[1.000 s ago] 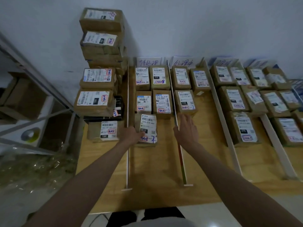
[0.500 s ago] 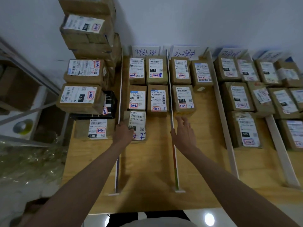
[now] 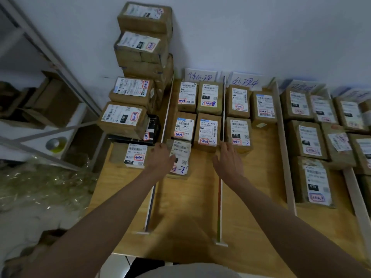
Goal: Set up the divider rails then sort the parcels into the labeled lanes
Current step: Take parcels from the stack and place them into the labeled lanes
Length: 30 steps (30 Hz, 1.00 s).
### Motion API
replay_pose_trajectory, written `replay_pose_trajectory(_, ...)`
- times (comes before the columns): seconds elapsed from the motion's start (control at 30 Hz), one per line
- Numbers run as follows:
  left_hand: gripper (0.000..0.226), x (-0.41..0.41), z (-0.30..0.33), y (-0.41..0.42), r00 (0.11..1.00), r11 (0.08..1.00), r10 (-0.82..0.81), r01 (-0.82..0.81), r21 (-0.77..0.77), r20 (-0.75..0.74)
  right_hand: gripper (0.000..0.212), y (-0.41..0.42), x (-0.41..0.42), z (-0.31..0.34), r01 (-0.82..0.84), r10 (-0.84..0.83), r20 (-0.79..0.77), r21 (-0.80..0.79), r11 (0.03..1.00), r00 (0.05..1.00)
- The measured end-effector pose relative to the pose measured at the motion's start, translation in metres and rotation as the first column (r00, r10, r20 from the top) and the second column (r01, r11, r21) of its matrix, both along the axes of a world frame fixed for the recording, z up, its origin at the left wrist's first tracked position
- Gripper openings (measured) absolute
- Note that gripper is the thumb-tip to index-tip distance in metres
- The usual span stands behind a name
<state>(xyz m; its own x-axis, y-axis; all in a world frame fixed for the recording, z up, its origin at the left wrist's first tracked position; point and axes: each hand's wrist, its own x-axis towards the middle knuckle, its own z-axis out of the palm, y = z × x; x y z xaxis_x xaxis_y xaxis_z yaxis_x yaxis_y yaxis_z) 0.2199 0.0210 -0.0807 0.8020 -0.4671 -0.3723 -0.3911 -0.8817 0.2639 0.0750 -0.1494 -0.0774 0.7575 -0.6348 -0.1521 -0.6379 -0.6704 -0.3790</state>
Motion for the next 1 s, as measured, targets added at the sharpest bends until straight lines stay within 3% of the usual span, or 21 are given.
replay_pose_trajectory(0.27,0.047,0.044,0.079,0.052,0.966,0.996,-0.055,0.071,-0.054,0.253,0.049,0.039,0.072,0.037,-0.165,0.165,0.031,-0.016,0.986,0.986)
replay_pose_trajectory(0.43,0.046,0.103,0.103,0.101,0.953,0.999,0.002,0.010,-0.036,0.303,0.045,0.076,0.122,0.053,-0.203,0.204,0.032,-0.013,0.979,0.979)
replay_pose_trajectory(0.6,0.045,0.158,0.102,0.134,0.947,0.998,-0.009,-0.012,0.065,0.321,0.044,0.112,0.168,0.063,-0.195,0.196,0.029,-0.032,0.980,0.980)
replay_pose_trajectory(0.83,0.053,0.213,0.065,0.148,0.922,0.972,-0.184,0.120,0.202,0.341,0.043,0.145,0.217,0.049,-0.153,0.152,-0.023,-0.053,0.987,0.988)
replay_pose_trajectory(1.0,0.054,0.226,0.046,0.151,0.925,0.967,-0.223,0.168,0.194,0.308,0.043,0.163,0.230,0.033,-0.122,0.120,-0.081,-0.025,0.992,0.990)
